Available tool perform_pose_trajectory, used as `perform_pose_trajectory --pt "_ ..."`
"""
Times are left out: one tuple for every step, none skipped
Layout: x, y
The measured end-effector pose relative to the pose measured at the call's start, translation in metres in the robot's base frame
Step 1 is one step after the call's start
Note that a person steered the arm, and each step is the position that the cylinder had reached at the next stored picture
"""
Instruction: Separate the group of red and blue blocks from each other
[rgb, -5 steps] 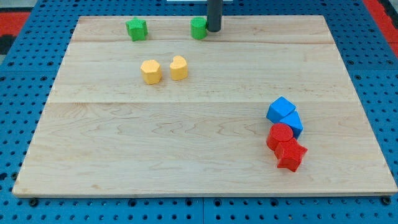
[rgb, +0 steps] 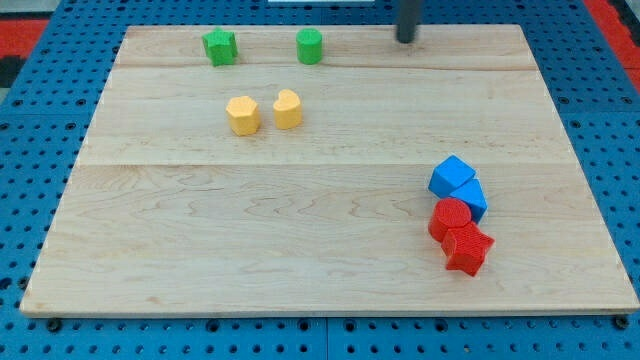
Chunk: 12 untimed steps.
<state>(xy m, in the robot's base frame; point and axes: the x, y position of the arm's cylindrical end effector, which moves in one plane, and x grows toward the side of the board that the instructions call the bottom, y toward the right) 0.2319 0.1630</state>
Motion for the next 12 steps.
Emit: perform_pose_trajectory --pt "0.055 0.080" --pt "0.084 0.130" --pt "0.096 0.153" --pt "0.097 0.156" --pt "0.103 0.161" --pt "0.145 0.169" --pt "0.173 0.169" --pt "0.192 0.169" --pt "0.215 0.169" --pt "0.250 0.162" --pt "0.276 0.139" --pt "0.300 0.090"
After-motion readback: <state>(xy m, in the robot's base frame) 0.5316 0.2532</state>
